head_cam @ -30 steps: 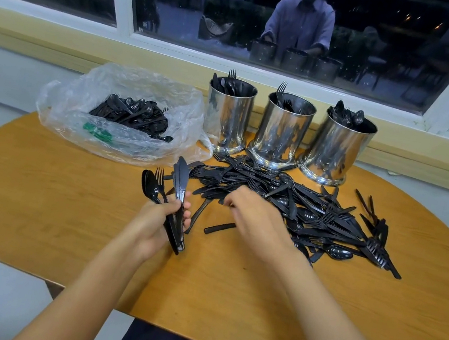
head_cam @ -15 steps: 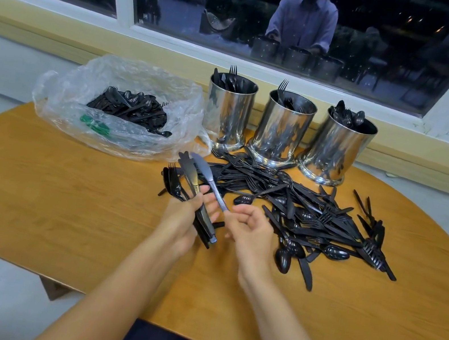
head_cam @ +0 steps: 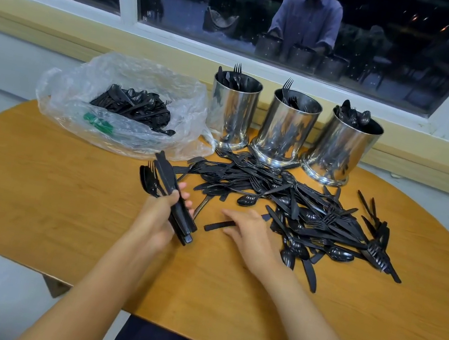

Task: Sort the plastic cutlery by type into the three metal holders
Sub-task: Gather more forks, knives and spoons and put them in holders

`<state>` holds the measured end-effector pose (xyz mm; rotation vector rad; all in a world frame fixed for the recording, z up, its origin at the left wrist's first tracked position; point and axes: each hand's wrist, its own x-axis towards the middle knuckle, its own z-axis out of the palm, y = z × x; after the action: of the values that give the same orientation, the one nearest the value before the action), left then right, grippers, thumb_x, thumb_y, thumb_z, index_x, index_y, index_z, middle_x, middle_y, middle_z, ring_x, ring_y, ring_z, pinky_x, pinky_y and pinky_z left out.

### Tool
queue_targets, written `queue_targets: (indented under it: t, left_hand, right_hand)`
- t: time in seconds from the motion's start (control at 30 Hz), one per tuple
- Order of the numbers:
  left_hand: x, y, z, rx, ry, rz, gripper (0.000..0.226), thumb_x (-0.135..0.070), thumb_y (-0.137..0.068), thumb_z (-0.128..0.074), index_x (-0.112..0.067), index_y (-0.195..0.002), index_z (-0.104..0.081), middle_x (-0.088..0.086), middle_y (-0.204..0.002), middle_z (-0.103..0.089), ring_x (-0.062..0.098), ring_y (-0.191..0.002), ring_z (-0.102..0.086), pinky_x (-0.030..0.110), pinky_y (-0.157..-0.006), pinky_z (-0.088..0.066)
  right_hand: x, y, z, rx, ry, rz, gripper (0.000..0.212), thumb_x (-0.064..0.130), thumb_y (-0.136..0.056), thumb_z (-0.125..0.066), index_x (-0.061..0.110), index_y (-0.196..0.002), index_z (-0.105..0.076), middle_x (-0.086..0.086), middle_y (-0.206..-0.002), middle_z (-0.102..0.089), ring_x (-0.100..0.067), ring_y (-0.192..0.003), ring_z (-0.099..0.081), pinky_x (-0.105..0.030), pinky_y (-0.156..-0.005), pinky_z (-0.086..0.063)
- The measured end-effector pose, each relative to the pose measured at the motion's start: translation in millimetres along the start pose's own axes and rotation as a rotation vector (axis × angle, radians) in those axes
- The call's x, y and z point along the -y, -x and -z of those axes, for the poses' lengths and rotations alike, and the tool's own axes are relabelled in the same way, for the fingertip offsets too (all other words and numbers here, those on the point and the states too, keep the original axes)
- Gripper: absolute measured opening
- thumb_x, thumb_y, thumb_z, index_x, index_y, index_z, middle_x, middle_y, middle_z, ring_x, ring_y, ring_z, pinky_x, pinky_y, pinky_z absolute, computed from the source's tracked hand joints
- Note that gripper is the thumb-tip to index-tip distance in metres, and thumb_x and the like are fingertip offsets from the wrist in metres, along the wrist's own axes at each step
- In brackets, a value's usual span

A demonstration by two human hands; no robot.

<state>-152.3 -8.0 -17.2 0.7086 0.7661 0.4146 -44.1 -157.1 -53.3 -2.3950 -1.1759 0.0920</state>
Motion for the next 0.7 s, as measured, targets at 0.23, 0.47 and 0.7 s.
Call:
queue_targets:
  t: [0.23,0.47,0.7]
  left_hand:
    - [-1.1,1.6,5.9,-0.007,0.014,0.023,0.026,-0.008,-0.106,-0.038,-0.009,-0.108,-0.065,0.003,-0.084,-0.059,0.016,-0.071,-0.055,0.032,-0.074,-0.049]
    - [-1.0,4.9,2.7,0.011,0.024,0.04,0.026,-0.007,-0.105,-0.039,-0.008,-0.102,-0.065,0.005,-0.084,-0.06,0.017,-0.072,-0.056,0.033,-0.072,-0.05]
    - [11.3,6.8,-15.7,0.051,-0.021,0.071,0.026,-0.008,-0.106,-0.038,-0.008,-0.101,-0.064,0.008,-0.091,-0.067,0.02,-0.082,-0.063,0.033,-0.071,-0.051]
  right_hand:
    - [3.4,-3.3,-1.0,-0.003,0.152,0.3,0.035,0.008,-0.095,-0.057,0.016,-0.129,-0.059,0.003,-0.118,-0.062,-0.016,-0.11,-0.049,-0.028,-0.078,-0.047]
    - [8.1,-13.4,30.3,-0.463,-0.075,0.262,0.022,-0.003,-0.092,-0.055,0.011,-0.108,-0.061,0.001,-0.101,-0.056,-0.01,-0.091,-0.056,-0.024,-0.073,-0.049]
    - [36.5,-7.2,43.7,-0.514,-0.945,-0.264,0.014,0.004,-0.087,-0.068,0.01,-0.089,-0.056,-0.007,-0.081,-0.066,-0.016,-0.07,-0.07,-0.03,-0.07,-0.057]
